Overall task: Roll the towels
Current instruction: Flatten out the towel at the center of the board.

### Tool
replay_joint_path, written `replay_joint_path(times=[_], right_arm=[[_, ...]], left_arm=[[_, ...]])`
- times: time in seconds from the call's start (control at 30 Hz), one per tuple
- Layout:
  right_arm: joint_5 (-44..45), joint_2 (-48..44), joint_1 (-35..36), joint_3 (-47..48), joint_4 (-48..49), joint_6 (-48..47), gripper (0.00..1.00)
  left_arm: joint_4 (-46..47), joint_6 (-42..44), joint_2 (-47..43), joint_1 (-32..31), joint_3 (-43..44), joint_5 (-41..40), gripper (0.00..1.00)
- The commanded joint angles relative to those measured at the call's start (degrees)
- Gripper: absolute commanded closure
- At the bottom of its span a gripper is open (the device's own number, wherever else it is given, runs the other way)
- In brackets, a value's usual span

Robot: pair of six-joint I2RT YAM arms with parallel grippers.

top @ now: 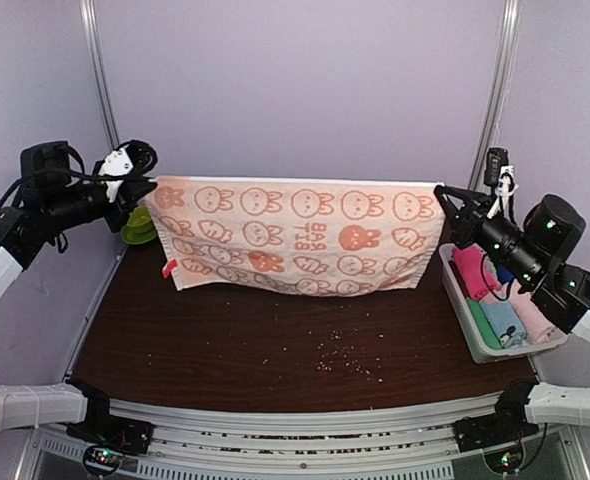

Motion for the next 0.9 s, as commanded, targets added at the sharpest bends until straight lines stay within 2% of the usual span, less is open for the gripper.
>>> replay_joint_path(times=[0.0,0.1,0.2,0.4,0.5,0.63,0.87], right_arm=[[7.9,3.2,-0.1,-3.8,-0.6,4.5,1.0],[13.7,11.2,-0.1,-4.0,0.6,6.8,1.0],[19.8,23.0,-0.3,0.3,-1.1,7.8,1.0],[24.2,47.3,-2.8,12.3,-0.5,6.5,1.0],[22.1,55.2,-6.1,15.8,2.3,6.2,1.0],[15.3,62.1,-9.7,18.8,7.0,5.5,1.0],[6.7,66.6,-12.2,21.4,12.4,3.0,1.0]], left_arm=[[2.0,-3.7,2.5,0.6,-5.6,0.2,1.0],[4.3,-3.9,9.0,0.6,-9.7,-0.9,1.0],[7.0,-4.1,18.6,0.6,-10.4,-1.6,1.0],[14.5,-5.7,39.1,0.6,-4.5,-4.7,1.0],[16.6,-6.4,46.9,0.6,0.1,-8.5,1.0],[22.3,-5.6,53.0,0.5,2.2,-13.8,1.0],[34.3,-4.3,53.8,0.5,-1.7,-17.1,1.0]])
